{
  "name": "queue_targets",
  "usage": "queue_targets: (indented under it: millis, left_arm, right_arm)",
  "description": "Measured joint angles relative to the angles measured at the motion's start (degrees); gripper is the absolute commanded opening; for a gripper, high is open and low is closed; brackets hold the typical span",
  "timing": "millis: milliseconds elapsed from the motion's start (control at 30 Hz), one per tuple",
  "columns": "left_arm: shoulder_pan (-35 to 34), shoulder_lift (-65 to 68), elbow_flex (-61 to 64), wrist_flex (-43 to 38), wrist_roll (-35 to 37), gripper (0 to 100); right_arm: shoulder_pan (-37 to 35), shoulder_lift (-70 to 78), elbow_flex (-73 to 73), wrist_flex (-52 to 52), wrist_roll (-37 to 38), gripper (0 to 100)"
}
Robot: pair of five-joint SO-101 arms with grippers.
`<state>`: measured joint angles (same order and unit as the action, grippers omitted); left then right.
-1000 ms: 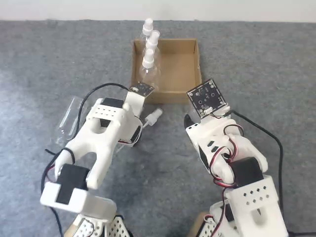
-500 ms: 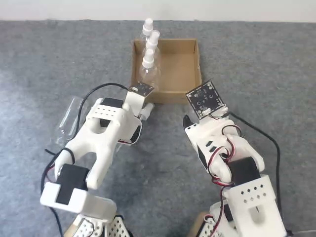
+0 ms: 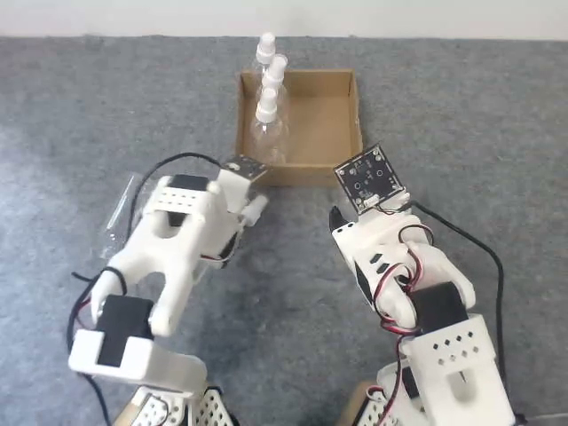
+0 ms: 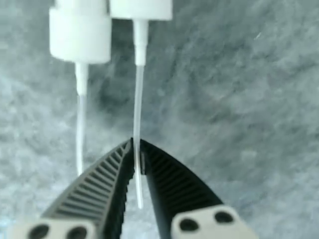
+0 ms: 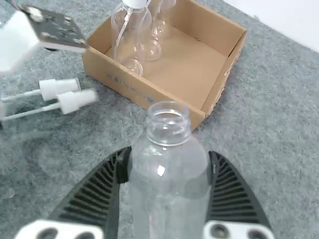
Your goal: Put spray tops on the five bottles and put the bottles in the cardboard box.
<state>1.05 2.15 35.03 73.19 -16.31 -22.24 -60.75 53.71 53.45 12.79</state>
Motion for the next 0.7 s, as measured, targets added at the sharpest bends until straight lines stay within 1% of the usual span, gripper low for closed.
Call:
queue_targets:
  millis: [167,367,500,600,700]
  left_arm:
    - [-6.24,-3.08,0.0,4.4,-8.44,1]
    - [-12.31,-12.92,0.0,11.43,-17.67,1]
    - [-14.24,-16.53,0.0,13.1,-20.92,1]
    - [-14.33,-17.14,2.37,13.19,-22.68,1]
    - [-14.33,-17.14,5.8,13.19,-23.3,6]
  right_arm:
    - [0.0,0.0,0.0,0.0,0.0,11.5]
    - [0.0,0.0,0.0,0.0,0.0,11.5]
    - [0.0,0.0,0.0,0.0,0.0,11.5]
    - [0.0,0.0,0.0,0.0,0.0,11.5]
    - [0.0,0.0,0.0,0.0,0.0,11.5]
